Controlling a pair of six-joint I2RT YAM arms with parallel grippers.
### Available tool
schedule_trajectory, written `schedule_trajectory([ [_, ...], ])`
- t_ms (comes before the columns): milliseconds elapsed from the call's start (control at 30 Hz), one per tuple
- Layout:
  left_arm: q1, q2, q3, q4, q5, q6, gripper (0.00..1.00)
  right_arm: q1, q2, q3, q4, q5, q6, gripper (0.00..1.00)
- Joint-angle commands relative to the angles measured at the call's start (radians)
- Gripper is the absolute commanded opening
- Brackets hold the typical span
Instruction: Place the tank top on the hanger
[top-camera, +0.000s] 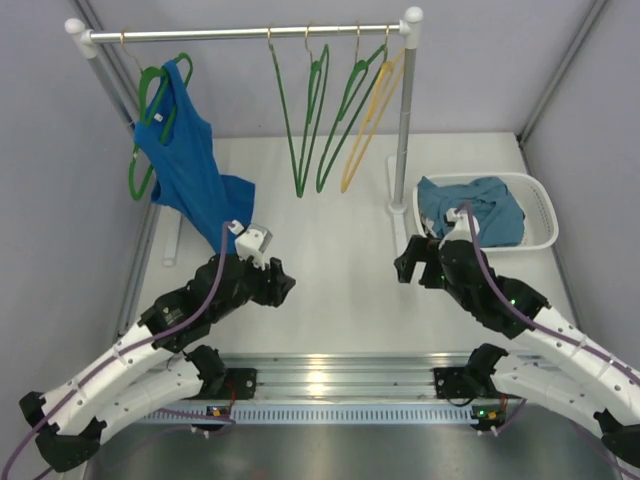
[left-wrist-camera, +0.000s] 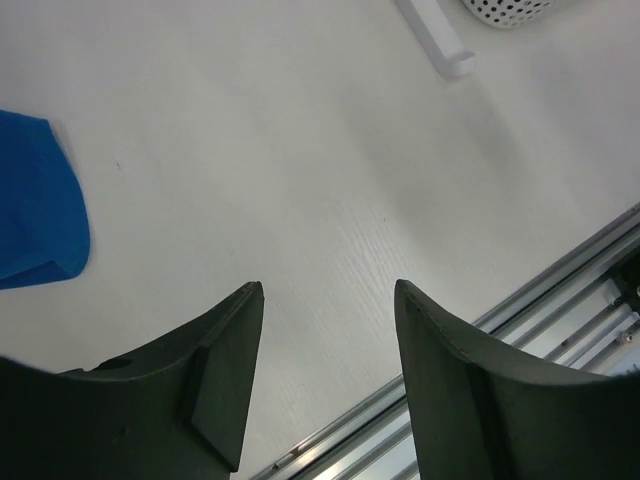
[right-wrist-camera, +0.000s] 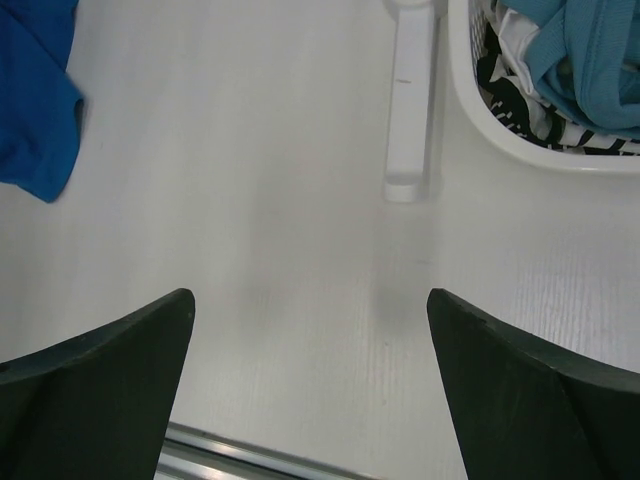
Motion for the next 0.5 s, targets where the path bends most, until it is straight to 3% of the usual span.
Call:
schedule_trajectory([
  [0,-0.004,-0.036,-0.015,0.018,0.007,0.016,0.6,-0.011,-0.004,0.069,-0.034,0.041,0.042,1.0],
  [233,-0.004,-0.075,-0.022,0.024,0.013,0.013,0.6,-0.086,0.124,0.213,-0.178,0.066,0.001,1.0],
  [433,-0.004,-0.105,-0.03,0.027,0.016,0.013,0.61,-0.341,0.242,0.325,-0.194,-0.04,-0.088,1.0],
  [467,-0.004,-0.109,-0.03,0.027,0.016,0.013,0.61,-0.431,0.256,0.341,-0.188,-0.089,-0.098,1.0],
])
